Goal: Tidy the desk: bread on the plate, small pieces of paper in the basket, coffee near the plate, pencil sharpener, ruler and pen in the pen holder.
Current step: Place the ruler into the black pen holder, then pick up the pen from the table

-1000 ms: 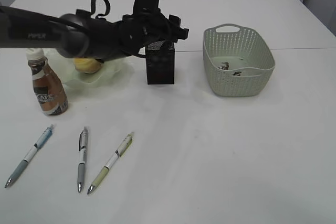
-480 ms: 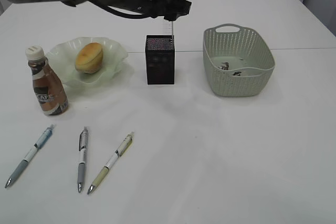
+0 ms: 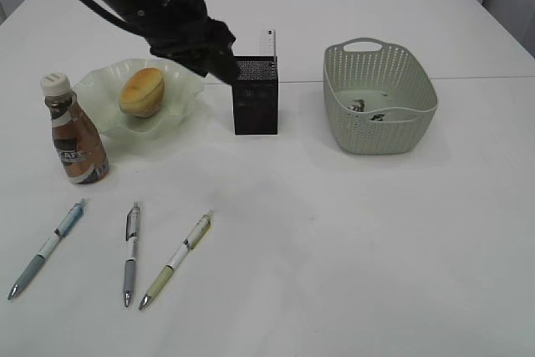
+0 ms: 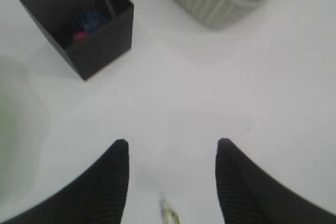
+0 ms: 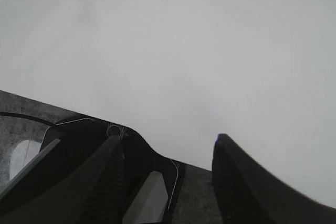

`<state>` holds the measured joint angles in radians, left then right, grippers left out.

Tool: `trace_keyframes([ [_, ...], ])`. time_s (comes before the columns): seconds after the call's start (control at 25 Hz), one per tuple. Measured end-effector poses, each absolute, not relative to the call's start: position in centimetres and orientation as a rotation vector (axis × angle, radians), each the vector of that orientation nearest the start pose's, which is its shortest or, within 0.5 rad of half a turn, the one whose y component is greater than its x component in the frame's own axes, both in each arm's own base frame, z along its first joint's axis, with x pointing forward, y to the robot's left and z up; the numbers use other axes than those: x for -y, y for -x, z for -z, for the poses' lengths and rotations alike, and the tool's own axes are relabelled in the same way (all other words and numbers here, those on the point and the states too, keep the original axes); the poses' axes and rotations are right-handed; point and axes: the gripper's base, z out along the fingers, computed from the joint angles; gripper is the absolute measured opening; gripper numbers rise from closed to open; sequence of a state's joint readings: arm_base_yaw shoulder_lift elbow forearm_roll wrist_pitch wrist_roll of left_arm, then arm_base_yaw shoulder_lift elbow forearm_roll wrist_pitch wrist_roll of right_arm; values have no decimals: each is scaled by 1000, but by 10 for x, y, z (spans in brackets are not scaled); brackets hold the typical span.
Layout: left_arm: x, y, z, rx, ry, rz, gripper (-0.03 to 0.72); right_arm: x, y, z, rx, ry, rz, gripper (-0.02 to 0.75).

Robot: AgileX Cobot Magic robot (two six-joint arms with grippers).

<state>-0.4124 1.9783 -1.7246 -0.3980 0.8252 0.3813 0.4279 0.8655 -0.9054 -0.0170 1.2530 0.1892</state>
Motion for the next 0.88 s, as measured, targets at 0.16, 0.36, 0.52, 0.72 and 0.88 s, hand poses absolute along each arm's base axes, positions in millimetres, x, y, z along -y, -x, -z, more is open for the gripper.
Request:
trace_keyframes([
  [0.16, 190, -386, -269, -2610, -874, 369, 387, -55, -120, -334, -2692, 323, -186, 428],
  [0.36, 174, -375, -265, -2820, -836, 188, 375, -55, -120, -334, -2692, 323, -186, 428],
  [0.52, 166, -377, -265, -2854, -731, 72, 362, -55, -119, -334, -2694, 322, -196, 428],
  [0.72, 162, -379, -265, -2860, -676, 5, 356, -55, -119, -334, -2694, 322, -198, 428],
  [0.88, 157, -381, -265, -2871, -624, 1, 355, -55, -119, -334, -2695, 322, -201, 428],
])
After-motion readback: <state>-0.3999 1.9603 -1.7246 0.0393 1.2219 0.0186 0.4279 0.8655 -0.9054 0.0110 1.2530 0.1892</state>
